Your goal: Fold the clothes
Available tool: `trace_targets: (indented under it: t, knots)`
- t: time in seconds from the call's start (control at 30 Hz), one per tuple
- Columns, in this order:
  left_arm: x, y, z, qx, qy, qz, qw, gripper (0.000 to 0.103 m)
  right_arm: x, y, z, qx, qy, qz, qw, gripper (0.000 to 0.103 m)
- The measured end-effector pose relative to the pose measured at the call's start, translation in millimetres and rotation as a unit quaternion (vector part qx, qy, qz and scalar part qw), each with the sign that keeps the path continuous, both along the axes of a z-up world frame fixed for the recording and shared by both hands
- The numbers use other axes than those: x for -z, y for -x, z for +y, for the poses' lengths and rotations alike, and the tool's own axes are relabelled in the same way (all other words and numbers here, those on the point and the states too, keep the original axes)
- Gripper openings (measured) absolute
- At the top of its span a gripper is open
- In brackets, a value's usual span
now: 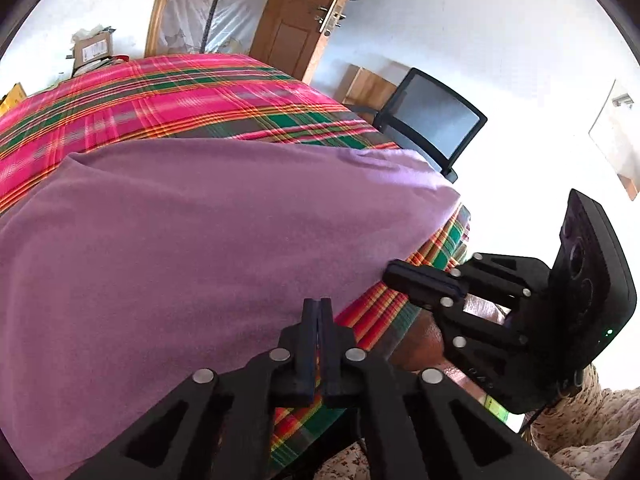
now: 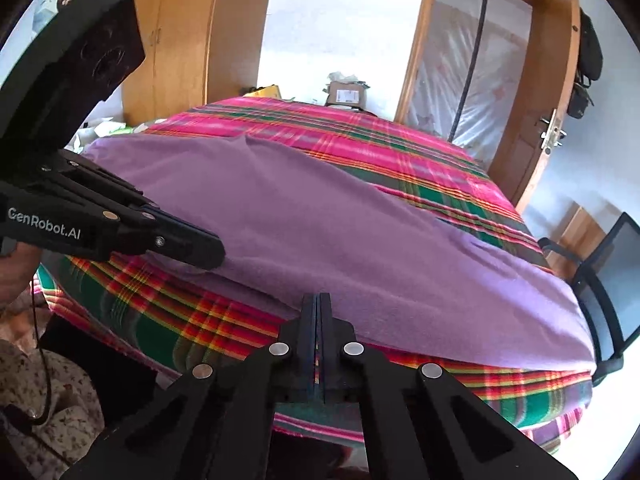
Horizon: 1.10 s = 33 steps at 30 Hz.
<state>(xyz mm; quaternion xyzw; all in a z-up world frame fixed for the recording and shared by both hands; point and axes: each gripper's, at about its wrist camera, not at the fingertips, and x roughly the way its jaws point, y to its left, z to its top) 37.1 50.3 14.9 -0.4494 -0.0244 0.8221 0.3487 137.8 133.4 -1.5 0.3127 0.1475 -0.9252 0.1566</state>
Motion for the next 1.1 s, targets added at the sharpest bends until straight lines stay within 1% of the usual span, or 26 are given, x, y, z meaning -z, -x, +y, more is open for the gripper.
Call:
trace_targets:
  t: [0.07,0.1,0.17,0.2,0.23,0.3,0.43,0.5,0.63,0.7,0.77,0.87,0.97,1.03,1.1]
  knots:
    - [-1.4,1.8,-2.7,-0.004,-0.006,-0.003,1.0,0.0,1.4,-1.6,-3.0,-0.004,-0.011,0.002,1.0,0.0]
    - [-1.6,2.6,-3.5,-0.007,-0.007,-0.003,0.9999,0.0,2.1,-2.4,-4.5,-0.006,-0.017,0.003,1.0,0.002]
    - [-1.5,4.0,-4.6,-0.011,-0.009,-0.005,0.9999,0.0,3.5,-4.0,-7.5,-0.01,-0.029,0.004,1.0,0.012]
    - [-0.6,3.8,-3.7,-0.009,-0.008,-0.008,0.9999,0.0,4.6,-4.8,-8.9,-0.012,-0.034,0.005,0.999,0.021]
    - [0.6,3.3,-2.4,-0.007,-0.007,-0.011,0.9999,0.0,6.1,-5.0,-10.6,-0.014,-0.038,0.007,0.999,0.025]
    - [2.0,3.0,-0.2,-0.008,-0.003,-0.014,0.9999,0.0,7.9,-3.6,-14.2,-0.017,-0.044,0.01,0.999,0.025]
    - [6.1,4.8,3.2,-0.005,-0.001,-0.026,0.9996,0.0,-2.8,10.8,-15.0,-0.012,-0.012,0.017,1.0,0.025]
    - [9.6,4.2,4.7,0.0,0.009,-0.034,0.9994,0.0,-3.3,19.1,-17.9,-0.01,-0.013,0.02,1.0,0.025]
    - [18.3,2.4,4.8,0.007,0.028,-0.044,0.9986,0.001,10.5,25.4,-16.9,0.001,-0.025,0.0,1.0,0.025]
    - [19.8,1.9,2.9,0.012,0.029,-0.049,0.9983,0.001,13.2,19.9,-10.5,0.006,-0.015,0.0,1.0,0.025]
    - [17.8,0.9,3.6,0.018,0.038,-0.05,0.9979,0.002,13.2,15.2,-2.2,0.01,0.0,-0.004,1.0,0.025]
    - [10.2,0.1,6.4,0.023,0.046,-0.039,0.9979,0.002,10.8,11.0,12.5,0.014,0.01,-0.017,1.0,0.025]
    - [-1.9,6.8,9.7,0.021,0.033,-0.031,0.9987,0.002,3.0,8.5,36.9,0.04,0.01,-0.013,0.999,0.025]
    - [-6.8,17.6,14.5,0.021,0.024,-0.034,0.9989,0.003,-4.3,11.3,64.4,0.076,0.027,-0.009,0.997,0.025]
    - [-8.5,29.4,23.5,0.022,0.026,-0.039,0.9987,0.005,-9.1,18.8,91.9,0.124,0.04,-0.004,0.991,0.025]
